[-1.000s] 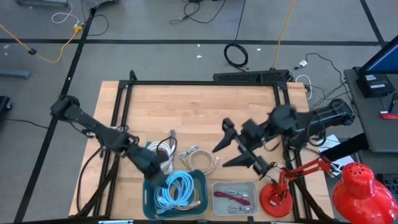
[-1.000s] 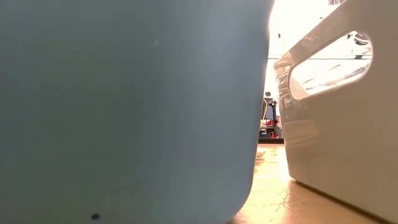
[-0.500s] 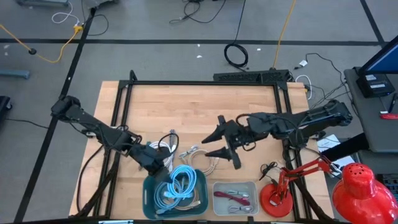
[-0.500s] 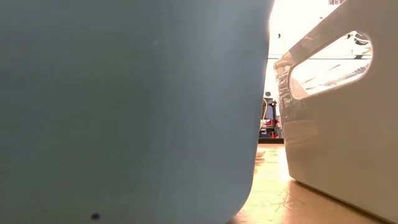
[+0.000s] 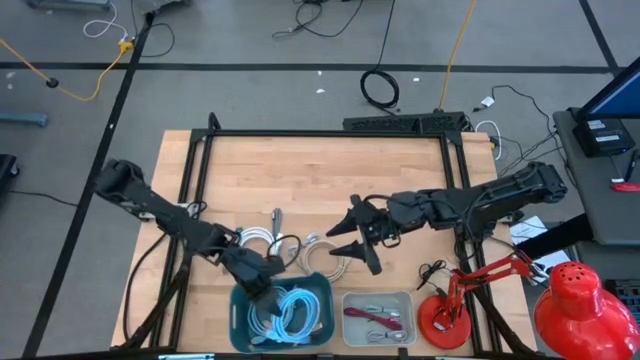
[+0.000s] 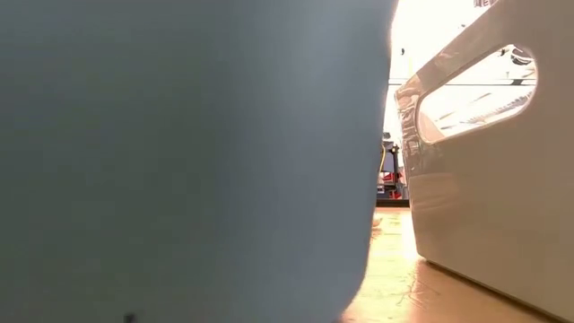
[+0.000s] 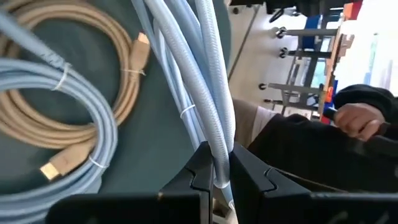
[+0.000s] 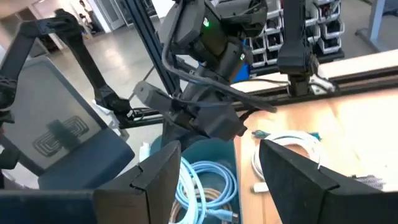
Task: Pick & Place USB Port
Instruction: Put the large blue charger cable into the dark blue bin, then put the small dark blue charger cable into the grey bin
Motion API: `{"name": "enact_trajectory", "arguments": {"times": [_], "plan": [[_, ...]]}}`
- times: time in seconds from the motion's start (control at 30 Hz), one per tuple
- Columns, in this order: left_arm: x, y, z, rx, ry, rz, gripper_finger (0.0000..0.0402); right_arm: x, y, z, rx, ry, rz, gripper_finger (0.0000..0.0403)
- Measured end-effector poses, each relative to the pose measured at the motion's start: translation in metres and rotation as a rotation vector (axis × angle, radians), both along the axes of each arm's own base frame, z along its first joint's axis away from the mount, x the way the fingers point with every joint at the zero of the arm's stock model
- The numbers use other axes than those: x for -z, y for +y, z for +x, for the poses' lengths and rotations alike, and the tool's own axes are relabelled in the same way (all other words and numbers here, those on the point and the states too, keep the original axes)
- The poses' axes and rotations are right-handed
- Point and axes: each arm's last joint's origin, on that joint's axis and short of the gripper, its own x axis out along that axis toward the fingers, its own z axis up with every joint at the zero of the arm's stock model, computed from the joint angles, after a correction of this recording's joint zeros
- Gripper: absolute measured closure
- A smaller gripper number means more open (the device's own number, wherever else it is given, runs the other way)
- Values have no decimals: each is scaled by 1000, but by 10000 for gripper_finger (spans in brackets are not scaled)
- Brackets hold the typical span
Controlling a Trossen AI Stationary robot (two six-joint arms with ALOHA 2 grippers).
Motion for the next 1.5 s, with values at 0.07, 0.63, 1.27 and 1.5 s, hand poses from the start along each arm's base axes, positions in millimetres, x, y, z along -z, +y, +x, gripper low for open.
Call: {"name": "enact_trajectory", "arguments": {"times": [0.07, 0.63, 1.27, 1.5], "plan": [[6, -2, 2, -2, 22, 5, 373, 2, 0, 0, 1, 9, 5, 192], [7, 10, -11, -1, 168, 55, 221, 4, 0, 0, 5, 18, 17, 191], [-8, 72, -66, -436, 436, 404, 228, 7, -2, 0, 29, 42, 2, 191], [12, 101, -68, -585, 695, 591, 240, 12, -19, 2, 127, 87, -46, 191]]}}
